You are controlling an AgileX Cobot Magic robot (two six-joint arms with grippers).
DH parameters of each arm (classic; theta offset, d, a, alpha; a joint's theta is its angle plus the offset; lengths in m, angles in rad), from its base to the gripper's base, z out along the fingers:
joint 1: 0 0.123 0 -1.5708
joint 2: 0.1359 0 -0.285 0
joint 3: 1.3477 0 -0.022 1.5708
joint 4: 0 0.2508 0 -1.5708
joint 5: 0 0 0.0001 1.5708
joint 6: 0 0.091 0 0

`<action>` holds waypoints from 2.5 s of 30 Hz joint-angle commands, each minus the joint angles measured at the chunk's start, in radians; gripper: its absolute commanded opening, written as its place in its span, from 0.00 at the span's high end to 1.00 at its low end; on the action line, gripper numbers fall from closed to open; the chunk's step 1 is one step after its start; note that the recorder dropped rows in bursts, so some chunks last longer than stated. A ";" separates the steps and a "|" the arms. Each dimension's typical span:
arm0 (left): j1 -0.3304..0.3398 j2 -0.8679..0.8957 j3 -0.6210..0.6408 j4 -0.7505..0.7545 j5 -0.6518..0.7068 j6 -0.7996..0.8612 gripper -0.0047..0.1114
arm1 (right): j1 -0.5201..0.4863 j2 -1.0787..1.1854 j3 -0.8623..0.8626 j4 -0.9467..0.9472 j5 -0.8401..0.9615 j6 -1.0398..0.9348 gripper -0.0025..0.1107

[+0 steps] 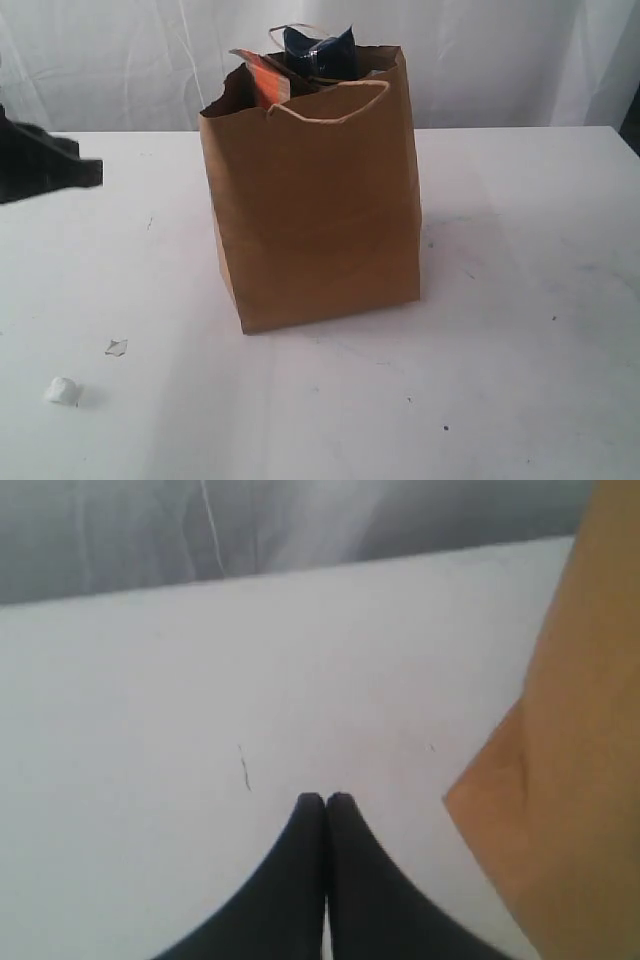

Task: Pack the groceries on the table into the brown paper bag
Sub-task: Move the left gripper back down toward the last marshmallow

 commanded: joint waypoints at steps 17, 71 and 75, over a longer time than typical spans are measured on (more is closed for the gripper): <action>0.003 -0.008 0.334 0.020 0.074 -0.225 0.96 | -0.008 -0.006 0.001 -0.008 -0.002 0.000 0.98; -0.016 0.027 0.163 -1.724 0.515 1.745 0.59 | -0.008 -0.006 0.001 0.270 -0.002 0.000 0.98; -0.016 0.076 0.163 -1.724 0.447 1.745 0.46 | -0.008 -0.006 0.001 0.272 -0.002 0.000 0.98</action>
